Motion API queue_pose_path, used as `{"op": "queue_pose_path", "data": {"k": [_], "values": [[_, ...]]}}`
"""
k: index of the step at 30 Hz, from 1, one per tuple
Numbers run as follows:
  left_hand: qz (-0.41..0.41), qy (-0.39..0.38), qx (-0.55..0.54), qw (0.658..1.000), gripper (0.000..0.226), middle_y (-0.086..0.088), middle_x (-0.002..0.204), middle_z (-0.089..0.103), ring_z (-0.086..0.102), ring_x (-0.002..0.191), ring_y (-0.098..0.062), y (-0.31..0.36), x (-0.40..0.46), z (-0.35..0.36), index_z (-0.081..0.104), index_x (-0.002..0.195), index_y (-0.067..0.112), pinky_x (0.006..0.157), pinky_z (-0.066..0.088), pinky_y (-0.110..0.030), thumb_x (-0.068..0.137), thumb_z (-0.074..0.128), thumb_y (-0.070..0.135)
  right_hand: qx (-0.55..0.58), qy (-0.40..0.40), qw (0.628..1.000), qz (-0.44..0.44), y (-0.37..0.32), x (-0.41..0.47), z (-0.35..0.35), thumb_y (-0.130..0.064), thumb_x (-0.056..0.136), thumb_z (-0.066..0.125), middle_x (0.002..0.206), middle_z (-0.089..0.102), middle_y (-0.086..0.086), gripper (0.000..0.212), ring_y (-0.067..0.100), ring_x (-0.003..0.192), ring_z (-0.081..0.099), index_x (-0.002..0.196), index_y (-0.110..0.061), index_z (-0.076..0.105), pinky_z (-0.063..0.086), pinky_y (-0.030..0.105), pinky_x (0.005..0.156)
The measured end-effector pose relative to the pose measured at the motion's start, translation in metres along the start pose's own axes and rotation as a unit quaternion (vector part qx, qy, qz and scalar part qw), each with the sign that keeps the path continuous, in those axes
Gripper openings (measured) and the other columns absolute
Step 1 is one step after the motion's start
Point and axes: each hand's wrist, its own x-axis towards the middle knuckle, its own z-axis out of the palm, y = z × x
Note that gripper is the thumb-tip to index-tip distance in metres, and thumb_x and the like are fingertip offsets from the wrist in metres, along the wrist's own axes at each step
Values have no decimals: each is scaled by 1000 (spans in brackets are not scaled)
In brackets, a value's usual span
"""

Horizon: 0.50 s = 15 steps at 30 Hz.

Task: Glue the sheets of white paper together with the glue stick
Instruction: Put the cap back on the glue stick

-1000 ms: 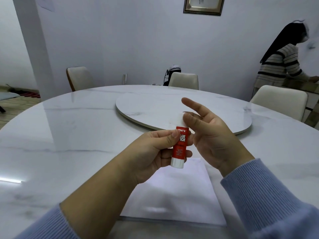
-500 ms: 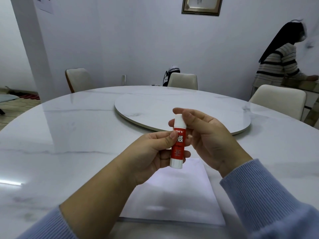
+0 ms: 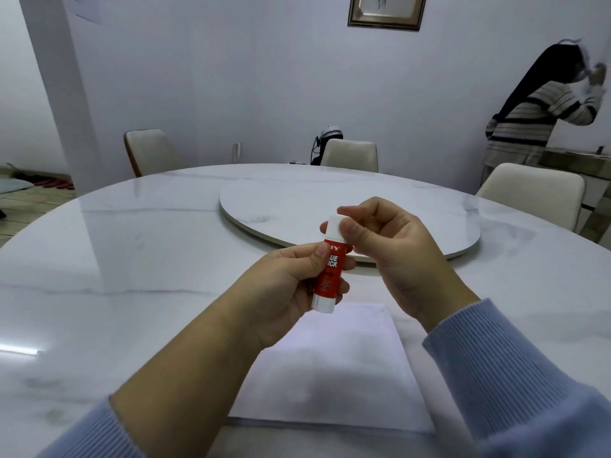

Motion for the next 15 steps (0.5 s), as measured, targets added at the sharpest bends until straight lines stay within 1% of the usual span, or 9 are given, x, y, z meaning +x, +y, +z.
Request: {"op": "queue_pose_path", "data": {"k": [1,4,5,6,7,8,10,12,15], "values": [[5,8,-2,1000,24,-6,78,72,63,59,-17,0,1,-1,68,95,6,59,55,-27,85,51,20,-26,10,1000,-12,0,1,3,-15,78,69,86,76,7,5,19,84,71,82,-16,67,56,27,76],[21,34,20,999,24,-7,79,70,61,56,-16,0,3,-6,67,95,6,57,54,-25,93,45,15,-116,46,991,-41,2,5,11,-13,80,72,85,73,4,11,25,84,65,75,-22,68,57,38,83],[28,39,32,998,24,-8,82,69,60,56,-16,0,4,-8,67,95,5,57,53,-25,93,45,15,-132,54,989,-48,2,5,14,-13,80,72,81,71,0,12,21,77,62,74,-22,68,56,36,78],[35,43,42,998,24,-9,85,68,60,57,-16,0,5,-10,66,96,4,59,52,-26,94,45,14,-136,55,988,-56,2,6,17,-12,80,72,77,69,-3,13,11,68,58,73,-21,67,56,30,68],[40,50,50,997,23,-10,87,67,59,57,-16,0,6,-12,66,97,4,61,51,-27,94,45,14,-131,55,988,-63,2,6,21,-9,81,71,74,66,-3,12,0,60,54,74,-18,66,53,20,57],[44,56,56,996,23,-10,88,67,59,58,-16,0,7,-13,65,99,3,63,50,-28,94,45,14,-125,54,988,-69,2,6,23,-5,81,70,73,63,-2,10,-5,55,52,76,-13,66,47,12,50],[48,61,66,995,23,-9,89,67,59,58,-16,-1,10,-17,65,101,3,64,49,-28,94,46,14,-121,58,988,-74,2,7,25,-2,82,69,72,59,-2,5,-10,52,53,81,-5,66,42,4,47],[48,63,72,994,23,-7,88,68,60,60,-15,-2,12,-19,65,103,4,67,50,-29,94,47,15,-140,61,985,-78,6,9,26,-5,82,70,73,61,-5,5,-12,57,55,81,-9,68,43,5,51],[62,70,116,989,21,-1,86,71,65,77,-18,-8,17,-23,66,105,10,80,50,-31,94,48,15,-196,73,973,-93,20,11,24,-14,83,71,77,66,-13,14,-6,72,59,78,-27,66,51,18,68]]}}
